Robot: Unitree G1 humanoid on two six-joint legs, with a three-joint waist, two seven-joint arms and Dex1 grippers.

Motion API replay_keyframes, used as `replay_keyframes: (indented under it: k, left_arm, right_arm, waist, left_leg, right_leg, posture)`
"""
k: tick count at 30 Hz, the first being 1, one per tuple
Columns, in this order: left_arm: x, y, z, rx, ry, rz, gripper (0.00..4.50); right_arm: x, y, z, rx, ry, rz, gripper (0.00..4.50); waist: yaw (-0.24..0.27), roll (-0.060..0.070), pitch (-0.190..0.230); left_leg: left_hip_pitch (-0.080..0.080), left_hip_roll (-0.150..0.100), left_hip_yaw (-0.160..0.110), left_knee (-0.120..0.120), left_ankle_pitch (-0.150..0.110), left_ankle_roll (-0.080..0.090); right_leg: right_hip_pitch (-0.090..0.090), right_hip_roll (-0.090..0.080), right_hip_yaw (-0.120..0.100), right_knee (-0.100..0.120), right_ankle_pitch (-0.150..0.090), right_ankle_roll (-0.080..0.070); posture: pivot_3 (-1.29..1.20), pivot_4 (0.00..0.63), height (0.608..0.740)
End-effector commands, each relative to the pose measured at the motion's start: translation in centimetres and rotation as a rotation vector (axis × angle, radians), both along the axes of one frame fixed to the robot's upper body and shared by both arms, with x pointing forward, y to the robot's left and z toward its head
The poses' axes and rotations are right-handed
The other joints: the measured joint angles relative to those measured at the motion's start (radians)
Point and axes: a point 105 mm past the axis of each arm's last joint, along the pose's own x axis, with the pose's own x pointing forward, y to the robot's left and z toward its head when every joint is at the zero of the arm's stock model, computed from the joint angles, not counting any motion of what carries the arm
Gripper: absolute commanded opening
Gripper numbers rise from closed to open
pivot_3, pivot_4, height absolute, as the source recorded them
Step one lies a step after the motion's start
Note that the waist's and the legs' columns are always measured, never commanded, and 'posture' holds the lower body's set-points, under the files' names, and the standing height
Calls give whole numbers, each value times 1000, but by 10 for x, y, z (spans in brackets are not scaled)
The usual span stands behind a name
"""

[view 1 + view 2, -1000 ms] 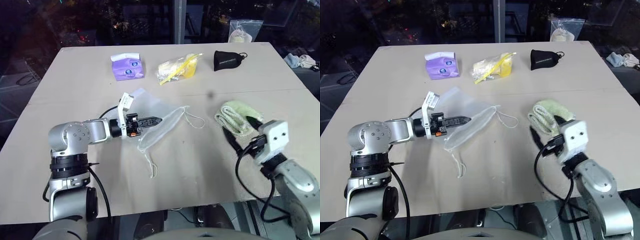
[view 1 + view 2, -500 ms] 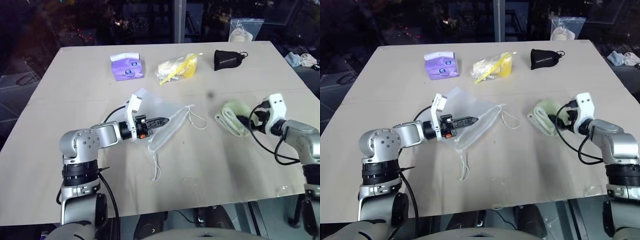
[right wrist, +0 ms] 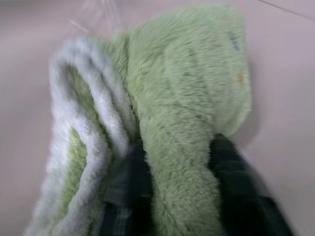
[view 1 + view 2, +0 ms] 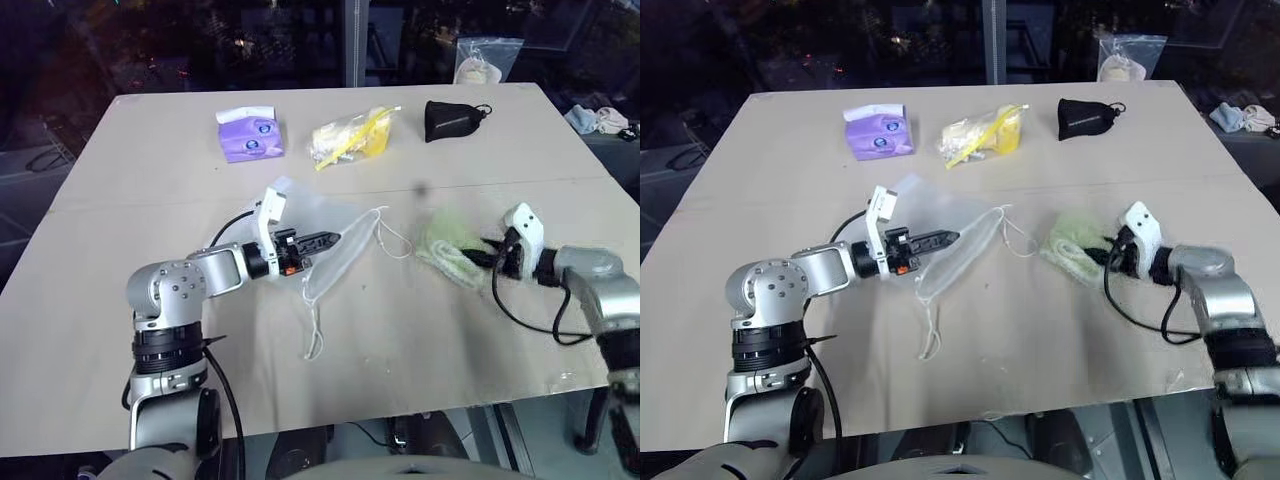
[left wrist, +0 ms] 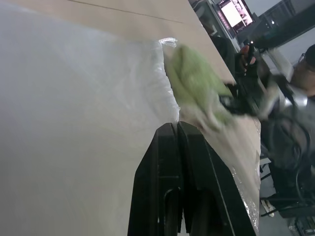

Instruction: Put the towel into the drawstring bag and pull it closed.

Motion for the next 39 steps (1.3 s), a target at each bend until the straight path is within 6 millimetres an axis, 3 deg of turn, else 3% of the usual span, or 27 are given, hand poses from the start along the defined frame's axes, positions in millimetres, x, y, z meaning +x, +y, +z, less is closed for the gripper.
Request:
replay_keyframes:
  k: [1, 4, 7, 10, 13, 17, 22, 24, 27, 30, 35, 39]
  left_arm:
    - [1, -6, 10, -8, -45, -40, 0]
    - [2, -9, 12, -12, -42, -64, 0]
    - [0, -13, 15, -28, -40, -99, 0]
    - [-2, -17, 22, -54, -53, -130, 0]
    - [-2, -19, 31, -89, -69, -138, 0]
    - [-4, -16, 37, -110, -80, -135, 0]
    - [-8, -10, 37, -110, -84, -123, 0]
    - [-15, -10, 28, -56, -76, -146, 0]
    - [-26, -9, 8, 42, -52, -169, 0]
    - [-33, -9, 2, 59, -46, -180, 0]
    - [-38, -15, 5, 36, -52, -204, 0]
    - [-40, -22, 8, 31, -48, -235, 0]
  right_arm:
    - [-27, 27, 48, 248, -131, 64, 291]
    - [-43, 58, 63, 348, -182, 78, 290]
    - [-39, 90, 61, 341, -205, 80, 290]
    - [-28, 120, 40, 234, -215, 115, 290]
    - [-26, 142, 7, 123, -184, 187, 290]
    - [-25, 144, -30, -99, -201, 245, 290]
    - [-8, 132, -41, -368, -313, 243, 288]
    - [3, 135, -27, -288, -293, 171, 288]
    - [1, 157, 9, 106, -102, 131, 287]
    - [6, 170, 28, 363, 82, 110, 285]
    - [21, 193, 20, 423, 177, 68, 284]
    - [21, 230, 24, 610, 261, 142, 282]
  waist:
    - [1, 4, 2]
    - [1, 9, 6]
    - [3, 9, 5]
    - [3, 9, 5]
    - [6, 9, 5]
    - [9, 9, 5]
    - [3, 8, 5]
    - [3, 8, 5]
    - [3, 8, 5]
    - [6, 8, 5]
    - [6, 8, 6]
    - [2, 8, 6]
  left_leg:
    - [0, 0, 0, 0, 0, 0]
    - [0, -1, 2, 0, 0, -1]
    - [1, -3, 4, 2, 1, -1]
    - [2, -4, 4, 2, 3, -4]
    - [1, -4, 6, 2, 3, -5]
    - [0, -4, 5, 2, 5, -8]
    - [2, -4, 4, 0, 6, -10]
    - [2, -4, 3, 0, 5, -8]
    - [3, -2, 1, 0, 5, -9]
    - [2, -1, -1, 0, 6, -10]
    - [2, -2, -4, 0, 6, -10]
    - [0, -2, -6, -1, 6, -10]
  right_leg:
    - [0, 0, 1, 0, 0, 0]
    - [-1, -2, 3, 1, 0, 0]
    - [0, -2, 4, 0, 0, 1]
    - [0, 0, 4, 0, 0, 0]
    - [0, 0, 2, 1, 0, 0]
    - [-1, 0, 1, 1, 1, 0]
    - [0, -1, 3, 0, 1, 0]
    - [0, 0, 3, 0, 1, 0]
    - [1, 1, 2, 1, 2, -3]
    - [1, 2, 1, 1, 4, -5]
    - [0, 2, -2, 1, 4, -6]
    - [-1, 2, -4, 0, 4, -6]
  posture:
    - [0, 150, 740]
    - [0, 150, 740]
    - [0, 150, 740]
    - [0, 150, 740]
    - [0, 150, 740]
    - [0, 150, 740]
    - [0, 150, 740]
    - [0, 150, 740]
    - [0, 150, 740]
    - [0, 150, 740]
    - [0, 150, 740]
    - [0, 150, 740]
